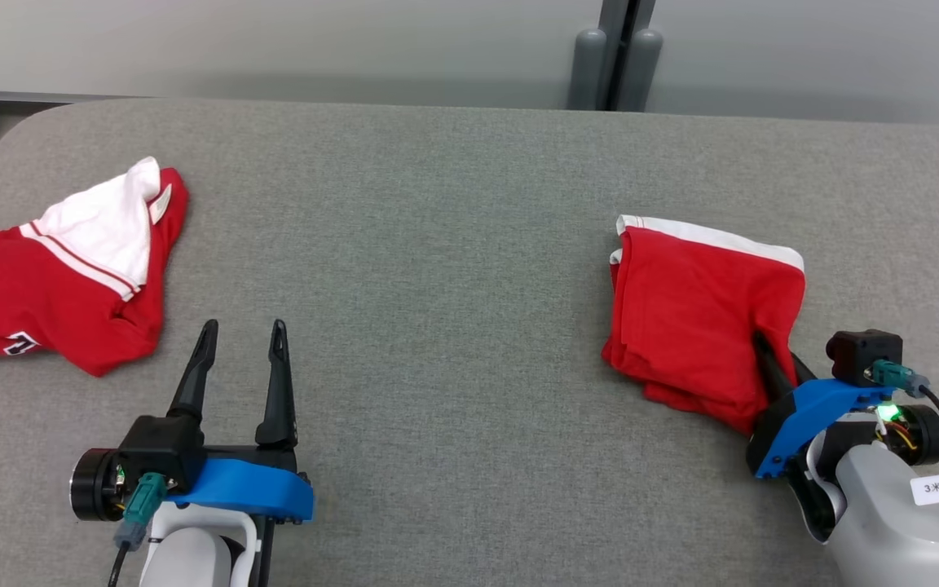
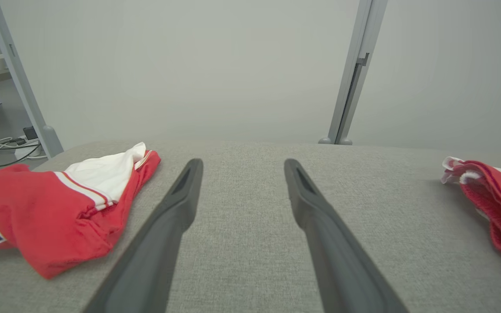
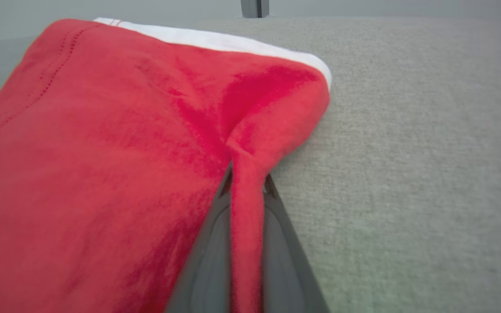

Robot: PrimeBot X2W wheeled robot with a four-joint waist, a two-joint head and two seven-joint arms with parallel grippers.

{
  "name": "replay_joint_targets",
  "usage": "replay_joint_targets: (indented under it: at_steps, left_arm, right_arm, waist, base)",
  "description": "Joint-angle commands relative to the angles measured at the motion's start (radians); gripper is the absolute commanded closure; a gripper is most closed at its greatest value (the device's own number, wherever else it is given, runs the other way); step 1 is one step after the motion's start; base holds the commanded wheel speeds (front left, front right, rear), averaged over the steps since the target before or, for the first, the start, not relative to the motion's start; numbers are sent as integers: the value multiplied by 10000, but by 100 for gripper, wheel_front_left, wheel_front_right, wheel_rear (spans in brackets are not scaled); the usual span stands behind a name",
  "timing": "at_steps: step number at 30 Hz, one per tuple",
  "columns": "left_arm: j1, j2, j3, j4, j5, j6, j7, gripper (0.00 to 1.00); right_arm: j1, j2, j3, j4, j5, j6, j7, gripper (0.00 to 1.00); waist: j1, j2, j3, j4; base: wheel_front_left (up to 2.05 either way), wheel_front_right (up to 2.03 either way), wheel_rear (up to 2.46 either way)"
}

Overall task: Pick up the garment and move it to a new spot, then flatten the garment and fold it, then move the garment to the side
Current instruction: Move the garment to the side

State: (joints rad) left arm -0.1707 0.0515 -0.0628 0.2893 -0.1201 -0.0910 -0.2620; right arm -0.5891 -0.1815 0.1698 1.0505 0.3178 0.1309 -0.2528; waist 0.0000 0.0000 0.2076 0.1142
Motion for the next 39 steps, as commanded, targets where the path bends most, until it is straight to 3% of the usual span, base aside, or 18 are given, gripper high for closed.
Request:
replay_joint_targets:
  at_steps: [1, 21, 32, 39]
  left_arm:
    - [-133, -16, 14, -128, -66, 19, -42, 0]
    - [-964, 230, 63, -605, 369, -71, -34, 0]
    - [-1277, 341, 102, -782, 447, -117, -34, 0]
    - [-1686, 432, -1, -1116, 534, -154, -34, 0]
  right_arm:
    - [34, -162, 65, -101, 83, -2, -67, 100]
    - [639, -745, -391, -1673, 317, -1, -127, 100]
    - [561, -823, -486, -2873, -176, -1, -128, 100]
    - [-945, -1484, 123, -3042, -718, -1, -50, 100]
  waist:
    - [0, 0, 49, -131]
    - [0, 0, 1020, -3065]
    - [0, 0, 1449, -3278]
    - [0, 0, 2211, -2949]
  base:
    - [0, 0, 0]
    - [0, 0, 0]
    - [0, 0, 0]
    - [0, 0, 0]
